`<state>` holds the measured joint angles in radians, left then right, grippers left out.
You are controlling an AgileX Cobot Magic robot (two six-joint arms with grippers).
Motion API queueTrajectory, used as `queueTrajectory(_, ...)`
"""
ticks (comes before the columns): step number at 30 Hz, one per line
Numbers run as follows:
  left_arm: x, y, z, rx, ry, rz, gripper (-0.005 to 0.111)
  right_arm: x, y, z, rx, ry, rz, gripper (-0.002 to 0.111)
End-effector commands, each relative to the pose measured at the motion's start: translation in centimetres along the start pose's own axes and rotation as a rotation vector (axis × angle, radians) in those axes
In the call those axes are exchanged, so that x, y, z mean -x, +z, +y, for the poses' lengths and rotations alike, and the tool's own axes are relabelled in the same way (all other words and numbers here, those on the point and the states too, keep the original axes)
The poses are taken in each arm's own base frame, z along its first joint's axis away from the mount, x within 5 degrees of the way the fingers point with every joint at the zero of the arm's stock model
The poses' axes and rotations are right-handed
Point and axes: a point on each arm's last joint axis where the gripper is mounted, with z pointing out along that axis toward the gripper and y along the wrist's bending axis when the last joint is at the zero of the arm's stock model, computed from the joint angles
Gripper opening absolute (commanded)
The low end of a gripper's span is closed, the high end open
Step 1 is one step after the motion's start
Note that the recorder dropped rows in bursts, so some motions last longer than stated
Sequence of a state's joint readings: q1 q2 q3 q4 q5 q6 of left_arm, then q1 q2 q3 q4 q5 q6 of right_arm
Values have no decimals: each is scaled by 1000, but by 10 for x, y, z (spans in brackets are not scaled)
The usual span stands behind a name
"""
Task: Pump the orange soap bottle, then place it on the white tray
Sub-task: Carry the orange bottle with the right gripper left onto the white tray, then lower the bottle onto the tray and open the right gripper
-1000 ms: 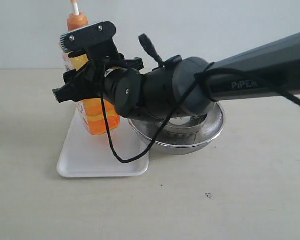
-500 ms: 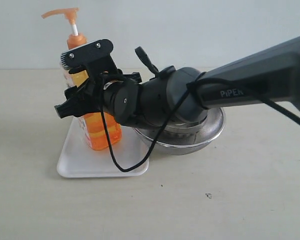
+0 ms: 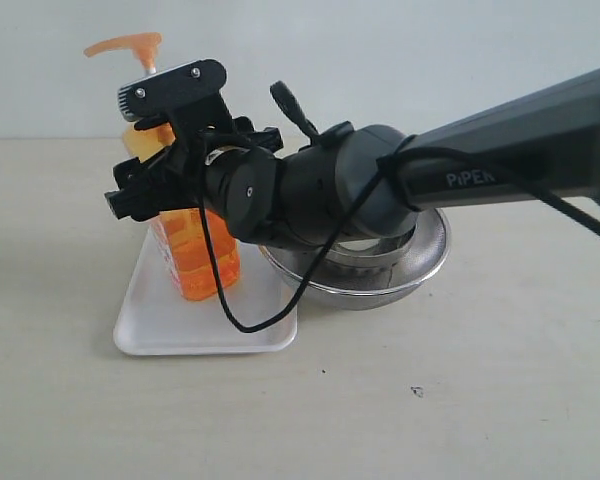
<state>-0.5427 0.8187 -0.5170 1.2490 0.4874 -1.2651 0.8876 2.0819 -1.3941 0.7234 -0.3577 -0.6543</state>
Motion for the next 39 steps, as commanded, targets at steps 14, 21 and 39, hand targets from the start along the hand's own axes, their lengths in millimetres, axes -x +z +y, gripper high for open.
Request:
queueTrajectory(14,0,-2,4,33,11,-5,5,40,-28,4,105,2,4,84)
queueTrajectory(21,0,-2,5,41,11,-2,5,51,-39,5,138,-18,8,84)
queueTrajectory(39,0,-1,5,46,22,-4,5,66,-68,-59,248,37,226,84)
